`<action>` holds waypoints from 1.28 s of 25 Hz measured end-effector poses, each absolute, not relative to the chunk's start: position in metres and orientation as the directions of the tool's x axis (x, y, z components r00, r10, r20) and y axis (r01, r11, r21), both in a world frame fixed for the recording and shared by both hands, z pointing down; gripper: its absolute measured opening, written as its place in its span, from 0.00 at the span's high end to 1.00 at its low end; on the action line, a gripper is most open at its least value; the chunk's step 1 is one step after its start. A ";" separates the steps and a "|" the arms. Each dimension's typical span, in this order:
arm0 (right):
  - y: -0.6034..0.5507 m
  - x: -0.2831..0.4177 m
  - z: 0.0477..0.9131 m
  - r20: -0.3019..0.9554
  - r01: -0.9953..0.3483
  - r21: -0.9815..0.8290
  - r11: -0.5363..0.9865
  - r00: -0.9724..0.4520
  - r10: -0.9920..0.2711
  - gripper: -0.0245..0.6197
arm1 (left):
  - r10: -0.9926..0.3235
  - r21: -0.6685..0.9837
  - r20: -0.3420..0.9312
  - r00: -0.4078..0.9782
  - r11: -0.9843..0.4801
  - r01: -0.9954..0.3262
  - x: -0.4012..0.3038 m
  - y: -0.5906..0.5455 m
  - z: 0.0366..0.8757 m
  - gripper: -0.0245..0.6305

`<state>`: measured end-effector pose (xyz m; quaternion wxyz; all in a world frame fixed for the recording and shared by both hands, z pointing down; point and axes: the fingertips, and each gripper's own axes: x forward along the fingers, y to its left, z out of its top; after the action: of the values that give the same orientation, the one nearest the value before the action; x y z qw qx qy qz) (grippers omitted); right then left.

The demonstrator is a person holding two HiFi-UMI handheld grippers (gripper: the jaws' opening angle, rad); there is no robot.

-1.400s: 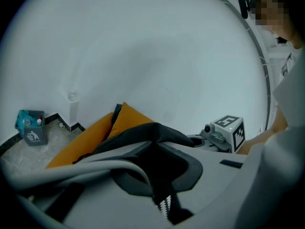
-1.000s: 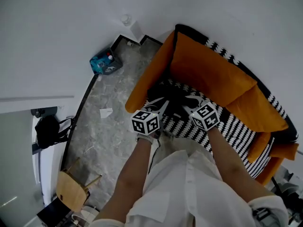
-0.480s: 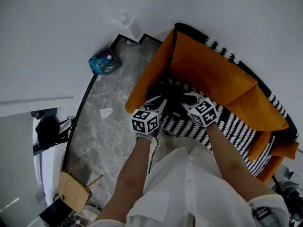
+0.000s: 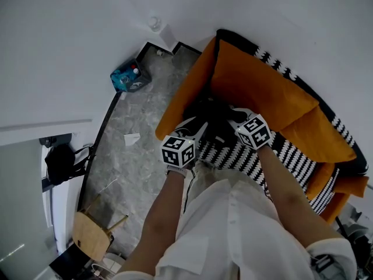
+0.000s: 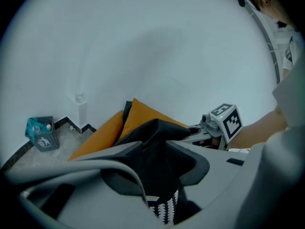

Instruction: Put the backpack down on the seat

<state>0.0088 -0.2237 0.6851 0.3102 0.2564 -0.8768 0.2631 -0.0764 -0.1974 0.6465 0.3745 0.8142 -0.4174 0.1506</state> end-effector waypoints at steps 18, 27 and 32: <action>-0.240 0.021 0.693 0.716 -0.654 -0.268 0.708 -0.626 -0.308 0.85 | -0.676 0.429 0.502 0.539 -0.346 -0.834 -0.122 -0.189 0.606 0.89; -0.229 0.027 0.691 0.732 -0.677 -0.254 0.691 -0.602 -0.321 0.65 | -0.687 0.430 0.492 0.534 -0.342 -0.836 -0.123 -0.183 0.599 0.89; -0.219 0.034 0.678 0.718 -0.678 -0.251 0.691 -0.609 -0.337 0.64 | -0.698 0.434 0.480 0.531 -0.337 -0.836 -0.125 -0.177 0.592 0.89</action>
<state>0.0337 -0.2186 0.6779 0.3288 0.2957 -0.8587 0.2593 -0.1250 -0.1770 0.5916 0.3285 0.8109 -0.4728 0.1047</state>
